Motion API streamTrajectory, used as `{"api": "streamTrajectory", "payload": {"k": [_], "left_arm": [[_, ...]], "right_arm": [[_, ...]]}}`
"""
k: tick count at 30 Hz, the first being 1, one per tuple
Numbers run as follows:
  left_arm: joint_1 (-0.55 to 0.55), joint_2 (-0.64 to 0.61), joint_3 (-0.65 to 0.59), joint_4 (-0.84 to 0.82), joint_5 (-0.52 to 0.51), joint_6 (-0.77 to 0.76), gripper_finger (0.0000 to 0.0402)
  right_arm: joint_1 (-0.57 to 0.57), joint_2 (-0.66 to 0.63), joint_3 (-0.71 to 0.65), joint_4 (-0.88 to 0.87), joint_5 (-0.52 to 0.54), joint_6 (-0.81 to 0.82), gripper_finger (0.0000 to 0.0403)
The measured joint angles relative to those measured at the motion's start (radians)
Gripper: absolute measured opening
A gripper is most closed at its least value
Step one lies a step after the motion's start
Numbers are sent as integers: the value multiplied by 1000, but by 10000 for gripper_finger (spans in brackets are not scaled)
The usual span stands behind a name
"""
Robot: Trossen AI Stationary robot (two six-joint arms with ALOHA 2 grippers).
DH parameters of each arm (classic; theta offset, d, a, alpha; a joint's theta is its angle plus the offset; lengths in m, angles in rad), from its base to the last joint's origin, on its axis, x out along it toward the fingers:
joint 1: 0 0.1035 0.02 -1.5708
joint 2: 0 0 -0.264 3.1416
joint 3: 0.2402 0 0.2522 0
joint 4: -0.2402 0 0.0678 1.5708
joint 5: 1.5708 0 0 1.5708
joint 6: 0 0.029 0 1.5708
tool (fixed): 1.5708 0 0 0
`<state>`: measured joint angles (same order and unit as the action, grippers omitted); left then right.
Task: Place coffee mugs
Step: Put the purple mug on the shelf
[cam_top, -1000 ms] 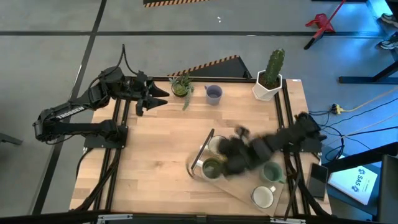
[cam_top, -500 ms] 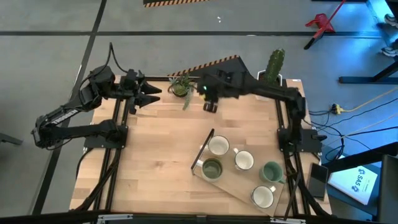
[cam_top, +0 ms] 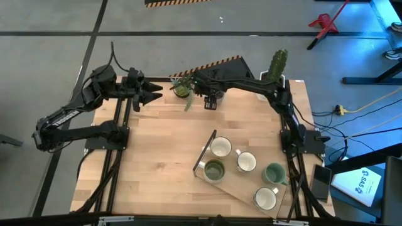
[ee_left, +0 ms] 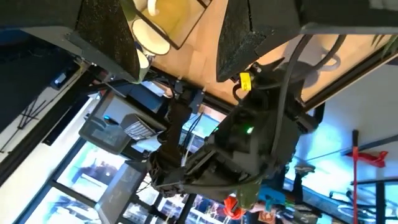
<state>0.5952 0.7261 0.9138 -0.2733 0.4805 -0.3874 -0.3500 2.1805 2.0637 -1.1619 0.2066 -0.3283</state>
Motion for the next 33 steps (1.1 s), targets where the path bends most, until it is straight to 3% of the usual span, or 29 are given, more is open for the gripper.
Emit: {"api": "streamTrajectory", "payload": {"k": [14, 18, 23, 24, 33], "left_arm": [[43, 0, 0, -38, -15, -2, 208], [51, 0, 0, -37, -45, -2, 208], [55, 0, 0, -38, -50, 4, 208], [55, 0, 0, -38, -49, 4, 208], [55, 0, 0, -46, -50, 5, 208]], "right_arm": [[-31, 10, -193, 109, -71, 5, 210], [-30, 10, -212, 107, -87, 10, 159], [-30, 10, -211, 117, -88, 23, 27], [-30, 9, -211, 123, -96, 13, 16], [-22, -8, -211, 110, -173, 37, 5]]}}
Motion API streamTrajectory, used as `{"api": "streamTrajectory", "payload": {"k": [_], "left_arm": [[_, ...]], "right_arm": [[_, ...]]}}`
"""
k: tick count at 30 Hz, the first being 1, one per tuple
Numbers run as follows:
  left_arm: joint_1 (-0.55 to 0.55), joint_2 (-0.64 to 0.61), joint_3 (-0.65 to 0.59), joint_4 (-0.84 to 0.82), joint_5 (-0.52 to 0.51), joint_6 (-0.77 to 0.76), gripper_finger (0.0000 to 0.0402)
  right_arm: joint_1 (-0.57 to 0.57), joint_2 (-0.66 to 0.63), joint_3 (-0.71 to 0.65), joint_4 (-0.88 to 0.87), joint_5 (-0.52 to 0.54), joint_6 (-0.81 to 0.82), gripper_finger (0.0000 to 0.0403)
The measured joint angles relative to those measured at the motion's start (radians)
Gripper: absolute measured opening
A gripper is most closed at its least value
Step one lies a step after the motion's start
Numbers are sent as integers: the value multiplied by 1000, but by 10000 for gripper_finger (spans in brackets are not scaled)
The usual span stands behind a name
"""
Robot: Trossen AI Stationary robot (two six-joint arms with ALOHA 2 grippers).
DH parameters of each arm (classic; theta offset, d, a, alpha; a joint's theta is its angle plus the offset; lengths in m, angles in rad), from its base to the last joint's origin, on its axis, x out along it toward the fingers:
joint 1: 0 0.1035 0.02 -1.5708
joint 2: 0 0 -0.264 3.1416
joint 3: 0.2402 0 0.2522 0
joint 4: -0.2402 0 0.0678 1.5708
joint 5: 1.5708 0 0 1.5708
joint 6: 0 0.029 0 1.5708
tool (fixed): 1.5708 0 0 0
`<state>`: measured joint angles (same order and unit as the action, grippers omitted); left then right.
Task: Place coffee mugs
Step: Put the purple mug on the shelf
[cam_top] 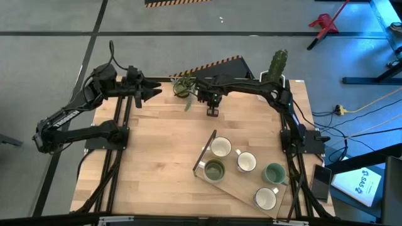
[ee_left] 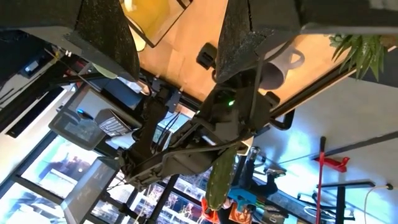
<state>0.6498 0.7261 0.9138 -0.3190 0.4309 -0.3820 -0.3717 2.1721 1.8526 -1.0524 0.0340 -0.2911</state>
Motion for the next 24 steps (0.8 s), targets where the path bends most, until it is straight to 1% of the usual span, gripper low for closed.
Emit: {"api": "streamTrajectory", "payload": {"k": [6, 10, 14, 18, 21, 24], "left_arm": [[0, 0, 0, -7, 3, 25, 208], [0, 0, 0, -12, 4, 28, 208], [0, 0, 0, -12, 4, 49, 208], [0, 0, 0, -12, 5, 53, 208], [0, 0, 0, -12, 5, 53, 208], [0, 0, 0, -14, 5, 54, 208]], "right_arm": [[35, -75, 0, -18, 19, 10, 3], [77, -147, 0, -21, 22, 23, 2], [145, -240, 0, -21, 79, 29, 2], [248, -351, 0, -30, 120, 33, 1], [353, -431, 1, -31, 123, 33, 1], [482, -492, 2, -28, 121, 83, 1]]}}
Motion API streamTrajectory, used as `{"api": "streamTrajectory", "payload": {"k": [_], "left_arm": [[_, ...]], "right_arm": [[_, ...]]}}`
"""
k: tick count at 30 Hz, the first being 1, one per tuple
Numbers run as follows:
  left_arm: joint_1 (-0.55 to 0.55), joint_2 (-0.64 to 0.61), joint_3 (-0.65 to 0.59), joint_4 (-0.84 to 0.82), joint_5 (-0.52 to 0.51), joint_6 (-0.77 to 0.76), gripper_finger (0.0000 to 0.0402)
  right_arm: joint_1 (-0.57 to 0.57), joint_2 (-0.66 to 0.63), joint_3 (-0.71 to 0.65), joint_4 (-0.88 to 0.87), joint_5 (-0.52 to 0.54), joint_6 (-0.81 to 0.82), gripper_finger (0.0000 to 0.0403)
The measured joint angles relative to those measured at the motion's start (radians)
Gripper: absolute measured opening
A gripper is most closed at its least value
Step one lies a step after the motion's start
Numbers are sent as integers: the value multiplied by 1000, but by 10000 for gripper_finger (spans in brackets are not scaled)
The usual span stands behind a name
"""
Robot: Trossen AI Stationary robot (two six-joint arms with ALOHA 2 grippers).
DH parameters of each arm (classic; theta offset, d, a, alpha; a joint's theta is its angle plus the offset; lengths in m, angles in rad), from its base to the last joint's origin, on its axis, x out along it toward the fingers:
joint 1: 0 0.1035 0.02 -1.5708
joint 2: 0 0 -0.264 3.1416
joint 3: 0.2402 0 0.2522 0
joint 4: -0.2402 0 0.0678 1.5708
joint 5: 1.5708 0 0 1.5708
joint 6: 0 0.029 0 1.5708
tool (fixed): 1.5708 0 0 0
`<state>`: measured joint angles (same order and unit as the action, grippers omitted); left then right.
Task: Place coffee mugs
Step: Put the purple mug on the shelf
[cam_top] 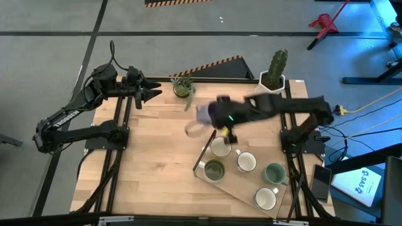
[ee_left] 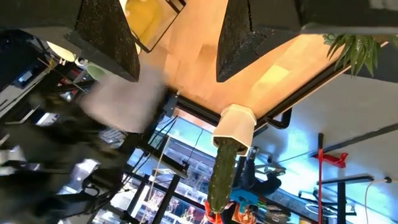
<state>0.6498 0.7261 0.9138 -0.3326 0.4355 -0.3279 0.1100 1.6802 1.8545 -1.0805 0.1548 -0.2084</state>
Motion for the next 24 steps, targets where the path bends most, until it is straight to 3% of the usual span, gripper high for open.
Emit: {"api": "streamTrajectory", "payload": {"k": [12, 18, 24], "left_arm": [[0, 0, 0, -45, 3, 29, 208], [0, 0, 0, -52, 3, 29, 208], [0, 0, 0, -53, 3, 47, 208]], "right_arm": [[509, -19, 0, 15, -15, 313, 0], [632, -5, 0, 3, 27, 561, 0], [665, 47, 0, -10, -30, 653, 0]]}}
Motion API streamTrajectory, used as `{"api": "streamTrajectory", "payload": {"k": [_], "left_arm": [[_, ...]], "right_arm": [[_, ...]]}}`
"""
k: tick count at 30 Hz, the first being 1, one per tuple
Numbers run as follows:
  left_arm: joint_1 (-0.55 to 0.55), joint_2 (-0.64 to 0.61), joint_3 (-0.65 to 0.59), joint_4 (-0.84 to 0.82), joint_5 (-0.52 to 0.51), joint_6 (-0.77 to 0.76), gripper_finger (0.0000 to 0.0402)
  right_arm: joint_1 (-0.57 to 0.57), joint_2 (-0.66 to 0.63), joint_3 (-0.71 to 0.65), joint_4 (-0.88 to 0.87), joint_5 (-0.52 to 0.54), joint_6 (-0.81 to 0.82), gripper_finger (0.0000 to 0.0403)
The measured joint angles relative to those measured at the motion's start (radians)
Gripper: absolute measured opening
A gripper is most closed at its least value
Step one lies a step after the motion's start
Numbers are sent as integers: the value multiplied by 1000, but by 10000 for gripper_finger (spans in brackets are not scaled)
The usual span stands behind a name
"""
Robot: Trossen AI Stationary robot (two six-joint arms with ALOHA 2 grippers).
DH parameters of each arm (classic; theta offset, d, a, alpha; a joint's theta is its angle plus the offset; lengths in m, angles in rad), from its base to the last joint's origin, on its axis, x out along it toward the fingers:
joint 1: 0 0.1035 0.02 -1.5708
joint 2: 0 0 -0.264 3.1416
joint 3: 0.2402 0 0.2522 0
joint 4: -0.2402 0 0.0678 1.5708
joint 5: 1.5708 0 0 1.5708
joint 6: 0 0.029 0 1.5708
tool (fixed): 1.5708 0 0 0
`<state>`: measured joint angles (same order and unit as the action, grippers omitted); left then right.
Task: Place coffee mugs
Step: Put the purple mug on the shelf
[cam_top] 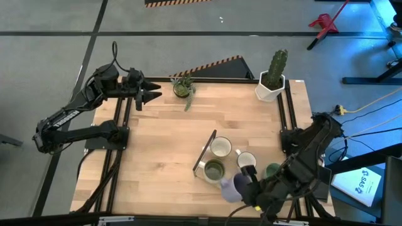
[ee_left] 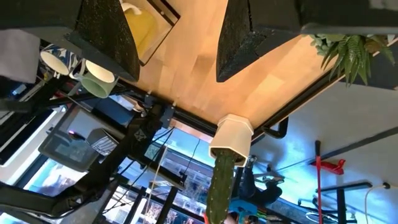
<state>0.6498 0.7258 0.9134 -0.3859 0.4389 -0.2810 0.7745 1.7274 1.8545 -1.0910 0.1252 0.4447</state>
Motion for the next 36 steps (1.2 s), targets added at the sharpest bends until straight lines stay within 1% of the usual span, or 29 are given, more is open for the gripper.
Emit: {"api": "streamTrajectory", "payload": {"k": [3, 4, 9, 12, 20, 24, 28, 36], "left_arm": [[0, 0, 0, 0, 0, 0, 208], [0, 0, 0, 0, 0, 0, 208], [0, 0, 0, -2, 0, -1, 208], [0, 0, 0, -3, -1, -1, 208], [0, 0, 0, -3, -7, 0, 208], [0, 0, 0, -3, -8, 1, 208], [0, 0, 0, -3, -8, 3, 208], [0, 0, 0, -3, -8, 4, 208]], "right_arm": [[-3, 35, 0, -54, -84, 15, 0], [-3, 49, 0, -74, -96, 14, 0], [-3, 97, 0, -185, -109, 20, 0], [-3, 130, 0, -227, -115, 50, 0], [-3, 198, 0, -202, -108, 50, 0], [-13, 227, 0, -233, -94, 96, 0], [-28, 257, 0, -211, -92, 98, 0], [-35, 285, 0, -220, -132, 98, 0]]}}
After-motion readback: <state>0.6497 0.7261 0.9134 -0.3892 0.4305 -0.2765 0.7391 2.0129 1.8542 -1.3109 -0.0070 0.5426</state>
